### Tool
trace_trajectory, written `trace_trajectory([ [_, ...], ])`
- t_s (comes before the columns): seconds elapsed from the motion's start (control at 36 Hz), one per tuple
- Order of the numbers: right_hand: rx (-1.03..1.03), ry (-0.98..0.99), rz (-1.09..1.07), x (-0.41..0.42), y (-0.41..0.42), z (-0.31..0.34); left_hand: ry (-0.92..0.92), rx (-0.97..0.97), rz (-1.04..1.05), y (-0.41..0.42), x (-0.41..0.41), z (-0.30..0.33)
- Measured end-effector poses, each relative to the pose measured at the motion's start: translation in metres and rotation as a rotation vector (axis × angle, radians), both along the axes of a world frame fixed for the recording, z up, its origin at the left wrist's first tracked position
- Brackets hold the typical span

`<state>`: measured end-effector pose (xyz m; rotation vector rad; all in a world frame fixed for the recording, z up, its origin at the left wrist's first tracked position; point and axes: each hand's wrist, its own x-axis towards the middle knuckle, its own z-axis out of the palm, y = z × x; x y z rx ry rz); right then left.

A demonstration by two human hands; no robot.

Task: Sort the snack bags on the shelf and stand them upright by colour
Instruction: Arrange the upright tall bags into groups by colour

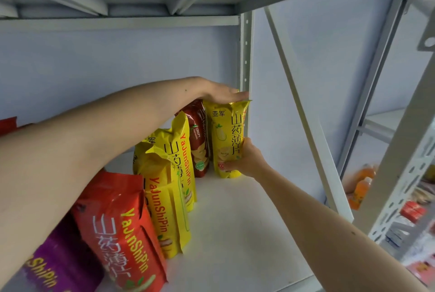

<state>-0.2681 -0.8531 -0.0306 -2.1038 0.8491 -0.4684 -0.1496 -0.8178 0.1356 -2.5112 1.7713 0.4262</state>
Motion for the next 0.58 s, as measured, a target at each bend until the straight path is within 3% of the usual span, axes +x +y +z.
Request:
trace_trajectory([
  [0.28, -0.025, 0.033, -0.046, -0.018, 0.012, 0.004, -0.147, -0.075, -0.016, 0.016, 0.001, 0.006],
  [0.58, -0.137, 0.058, -0.078, -0.044, 0.038, 0.006, -0.053, -0.163, 0.064, 0.070, 0.012, 0.017],
])
